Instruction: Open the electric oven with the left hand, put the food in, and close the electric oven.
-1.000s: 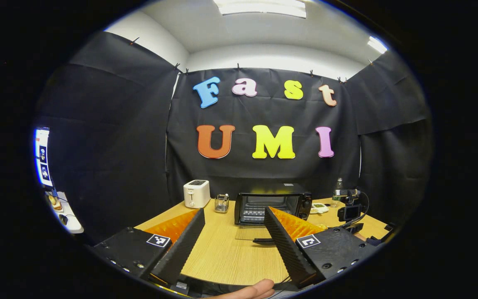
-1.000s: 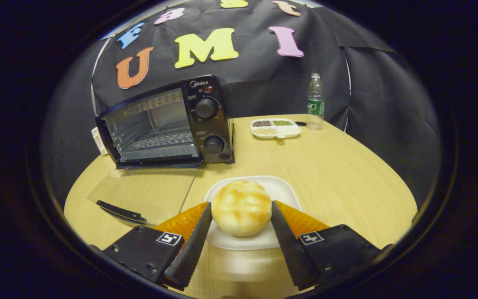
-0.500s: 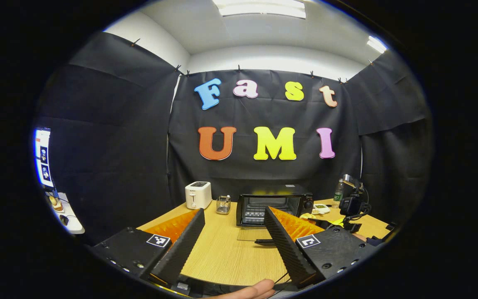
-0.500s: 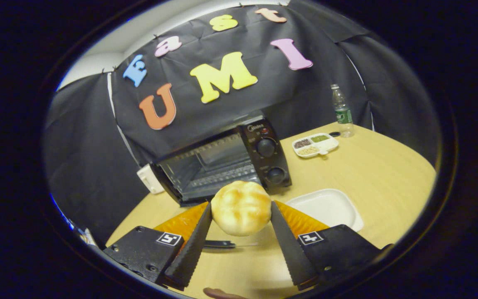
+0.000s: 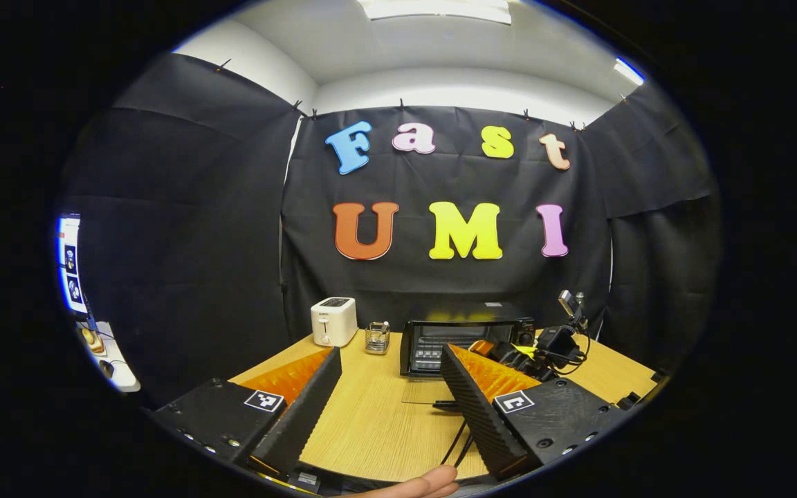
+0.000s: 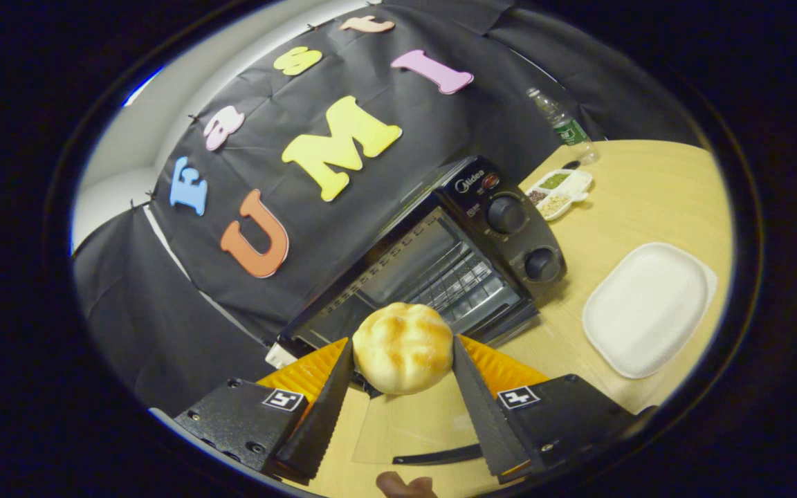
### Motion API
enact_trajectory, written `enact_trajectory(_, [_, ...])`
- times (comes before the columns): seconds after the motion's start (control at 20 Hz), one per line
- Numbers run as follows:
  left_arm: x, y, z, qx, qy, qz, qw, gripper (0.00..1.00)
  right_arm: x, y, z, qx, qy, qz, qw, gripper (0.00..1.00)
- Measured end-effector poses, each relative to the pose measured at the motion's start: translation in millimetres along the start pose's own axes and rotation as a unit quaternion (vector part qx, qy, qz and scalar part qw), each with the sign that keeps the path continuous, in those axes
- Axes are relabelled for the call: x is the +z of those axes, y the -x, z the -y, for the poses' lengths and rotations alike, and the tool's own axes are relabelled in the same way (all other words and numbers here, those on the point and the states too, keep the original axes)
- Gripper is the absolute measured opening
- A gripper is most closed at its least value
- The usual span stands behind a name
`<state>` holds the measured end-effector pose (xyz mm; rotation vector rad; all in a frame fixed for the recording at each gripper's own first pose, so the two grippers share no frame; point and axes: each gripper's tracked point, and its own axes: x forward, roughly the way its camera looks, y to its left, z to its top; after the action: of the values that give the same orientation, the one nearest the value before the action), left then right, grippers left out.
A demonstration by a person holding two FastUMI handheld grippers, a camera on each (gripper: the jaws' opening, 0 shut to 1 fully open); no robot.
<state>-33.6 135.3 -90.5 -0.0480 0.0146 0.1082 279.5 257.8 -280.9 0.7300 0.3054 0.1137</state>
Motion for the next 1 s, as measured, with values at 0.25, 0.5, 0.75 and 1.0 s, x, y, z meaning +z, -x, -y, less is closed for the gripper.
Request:
enact_trajectory(0.25, [-9.0, -22.9, -11.8, 0.015, 0.000, -0.022, 1.000, 0.95, -3.3, -70.3, -1.3, -0.025, 0.026, 0.005, 0.999, 0.86])
enact_trajectory(0.5, [-23.4, -47.7, -19.2, 0.023, -0.008, -0.045, 0.999, 0.95, 3.5, -113.6, 8.2, -0.033, 0.063, 0.022, 0.997, 0.85])
enact_trajectory(0.75, [-38.2, -61.6, -23.5, 0.032, -0.009, -0.072, 0.997, 0.95, 14.2, -138.8, 10.8, -0.023, 0.084, 0.040, 0.995, 0.86])
enact_trajectory(1.0, [-31.9, -61.1, -14.5, 0.018, -0.003, -0.061, 0.998, 0.95, 18.8, -153.7, 7.2, -0.022, 0.125, 0.044, 0.991, 0.86])
